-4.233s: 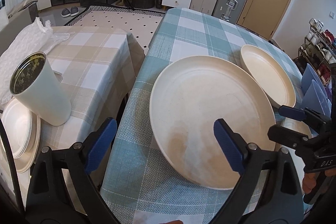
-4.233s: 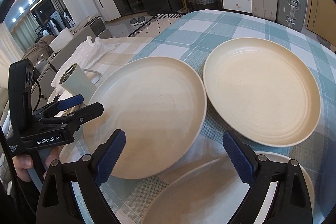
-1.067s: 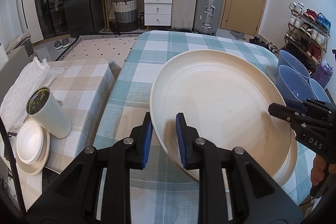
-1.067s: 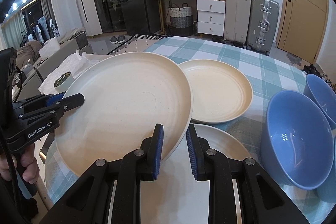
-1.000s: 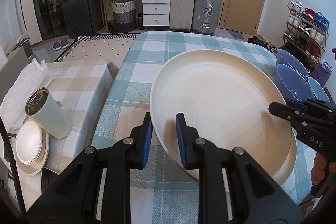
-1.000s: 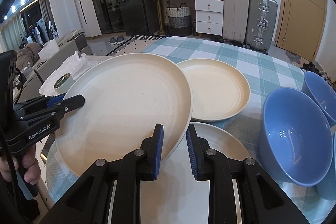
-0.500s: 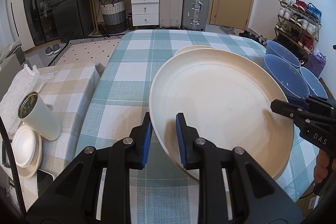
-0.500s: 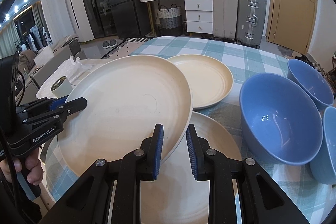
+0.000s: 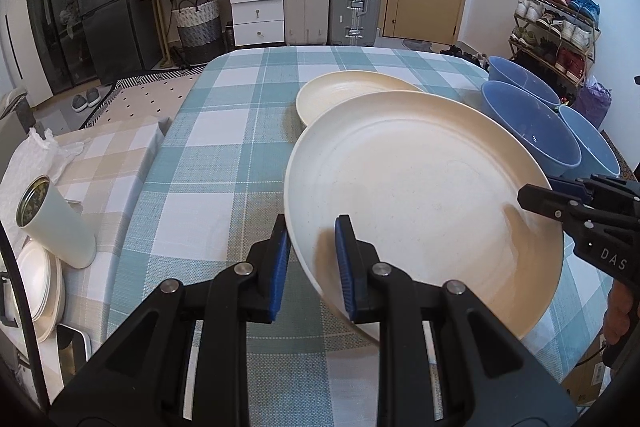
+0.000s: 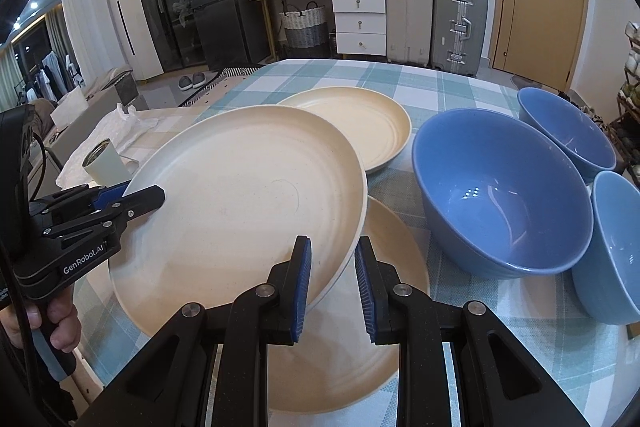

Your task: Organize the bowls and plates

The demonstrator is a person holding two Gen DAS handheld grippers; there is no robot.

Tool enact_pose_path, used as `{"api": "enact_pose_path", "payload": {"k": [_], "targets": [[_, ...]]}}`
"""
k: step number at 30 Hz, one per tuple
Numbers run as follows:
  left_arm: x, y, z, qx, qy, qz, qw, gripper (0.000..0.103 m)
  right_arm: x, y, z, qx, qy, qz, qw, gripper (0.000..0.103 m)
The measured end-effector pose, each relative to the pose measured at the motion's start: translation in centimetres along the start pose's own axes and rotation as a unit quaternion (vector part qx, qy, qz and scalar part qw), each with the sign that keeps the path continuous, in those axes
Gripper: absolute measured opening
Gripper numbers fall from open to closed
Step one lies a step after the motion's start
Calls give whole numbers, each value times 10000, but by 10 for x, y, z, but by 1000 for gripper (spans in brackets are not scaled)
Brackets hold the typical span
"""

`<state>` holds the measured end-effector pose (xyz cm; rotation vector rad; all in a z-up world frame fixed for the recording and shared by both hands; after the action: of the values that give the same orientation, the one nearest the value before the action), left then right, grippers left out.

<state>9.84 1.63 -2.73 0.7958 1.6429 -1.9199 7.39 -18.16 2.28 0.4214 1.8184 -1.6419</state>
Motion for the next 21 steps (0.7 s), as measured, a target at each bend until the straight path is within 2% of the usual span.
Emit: {"api": "enact_pose_path", "payload": {"k": [21], "targets": [[18,27,20,55,322,-67,9994,19,27,9,19,285,126,-232,9992,23]]}}
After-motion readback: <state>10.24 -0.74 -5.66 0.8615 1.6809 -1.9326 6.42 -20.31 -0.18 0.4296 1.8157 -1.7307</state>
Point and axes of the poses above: each gripper's, at about its wrist camera, not at the fingertips, and y roughly the way its jaws point, z to its right, x to its underside, the point moved 5 cm from there along y, roughly the way its jaws point, and after that the axes turned 6 degrees about x, right-handed, at the moved point
